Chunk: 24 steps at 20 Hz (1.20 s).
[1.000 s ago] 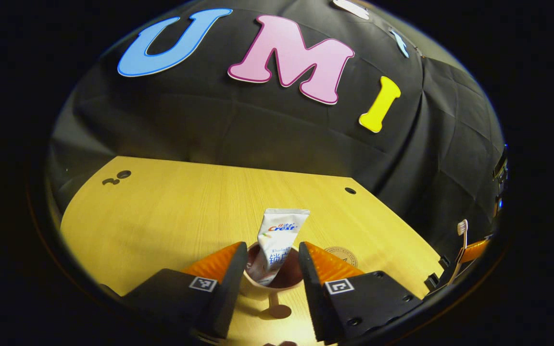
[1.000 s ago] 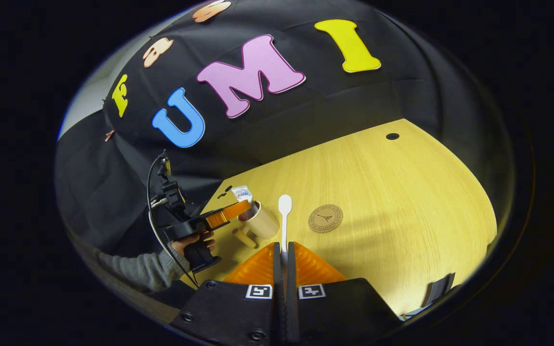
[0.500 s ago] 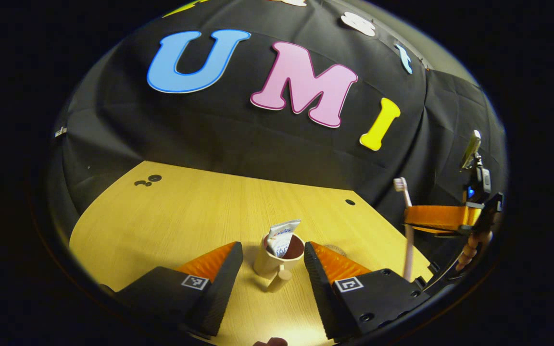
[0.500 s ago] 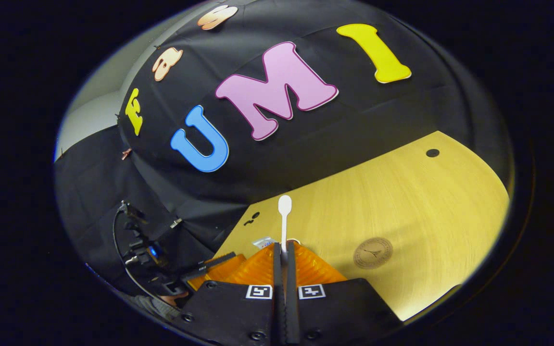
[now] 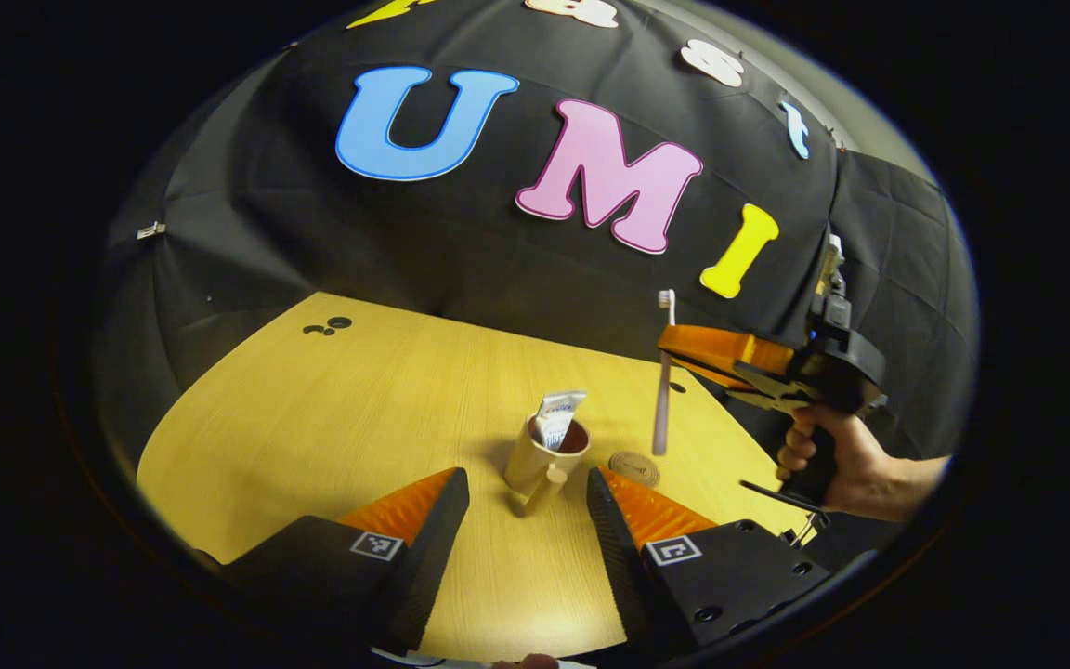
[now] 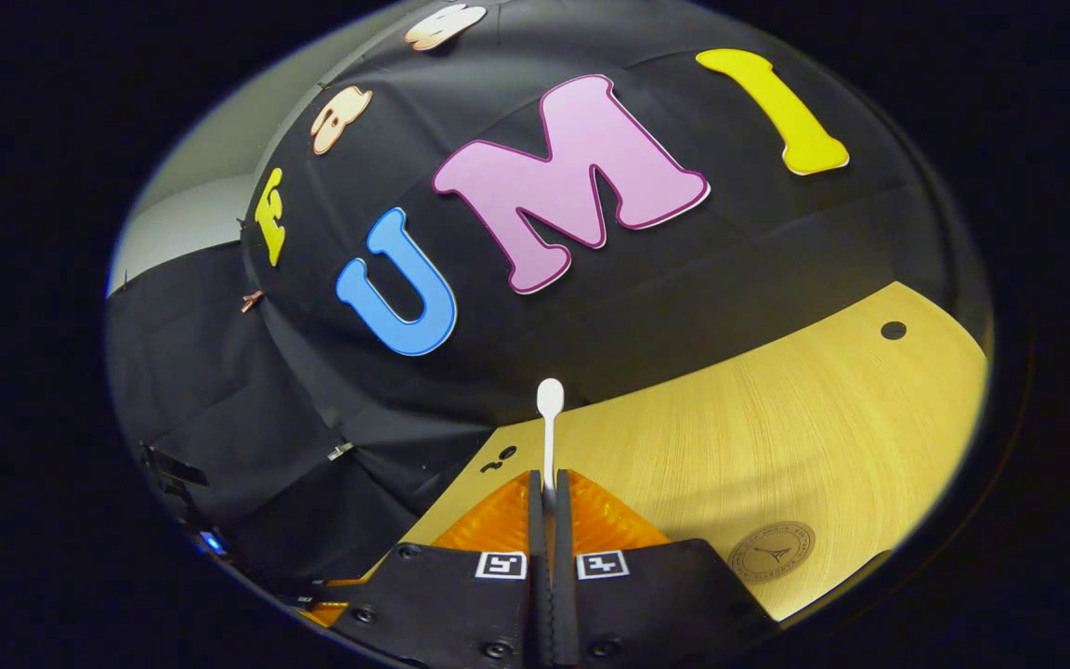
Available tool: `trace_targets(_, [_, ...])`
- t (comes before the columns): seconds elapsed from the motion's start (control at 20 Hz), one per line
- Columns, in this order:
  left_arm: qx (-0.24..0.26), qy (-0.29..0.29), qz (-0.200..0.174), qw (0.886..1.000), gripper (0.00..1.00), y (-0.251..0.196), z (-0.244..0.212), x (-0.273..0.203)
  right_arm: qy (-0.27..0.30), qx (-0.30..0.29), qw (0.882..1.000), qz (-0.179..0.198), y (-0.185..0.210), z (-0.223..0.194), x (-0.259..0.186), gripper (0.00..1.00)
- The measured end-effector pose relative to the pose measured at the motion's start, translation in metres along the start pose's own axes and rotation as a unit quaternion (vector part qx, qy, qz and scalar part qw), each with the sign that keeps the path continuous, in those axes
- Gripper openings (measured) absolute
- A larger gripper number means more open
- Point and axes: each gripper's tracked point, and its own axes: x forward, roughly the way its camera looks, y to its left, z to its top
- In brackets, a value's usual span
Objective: Put the toothbrush and toothpaste on the desktop into the cup, then pick up the cup and place it on the coaster on the desktop.
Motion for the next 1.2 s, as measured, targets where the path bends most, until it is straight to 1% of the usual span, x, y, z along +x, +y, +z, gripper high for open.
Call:
trace_targets(0.3, [-0.012, 0.027, 0.014, 0.999, 0.8, -0.001, -0.024, -0.021, 0.007, 0.001, 1.0, 0.002, -0.014, -0.02, 0.055, 0.05])
trace_targets(0.6, [-0.01, 0.04, 0.036, 0.998, 0.8, 0.01, -0.035, -0.033, 0.024, -0.019, 0.999, -0.006, -0.033, -0.048, 0.084, 0.05])
trace_targets(0.7, [-0.013, 0.044, 0.043, 0.998, 0.8, 0.012, -0.039, -0.035, 0.026, -0.034, 0.999, 0.005, -0.03, -0.055, 0.089, 0.05])
trace_targets(0.85, [-0.013, 0.049, 0.048, 0.998, 0.8, 0.01, -0.043, -0.036, 0.04, -0.064, 0.997, -0.002, -0.037, -0.068, 0.089, 0.05])
trace_targets(1.0, [-0.016, 0.046, 0.052, 0.997, 0.8, 0.009, -0.044, -0.036, 0.044, -0.092, 0.995, 0.005, -0.033, -0.071, 0.082, 0.05])
trace_targets(1.2, [-0.021, 0.042, 0.051, 0.998, 0.8, -0.003, -0.044, -0.037, 0.058, -0.103, 0.993, 0.008, -0.031, -0.072, 0.068, 0.08])
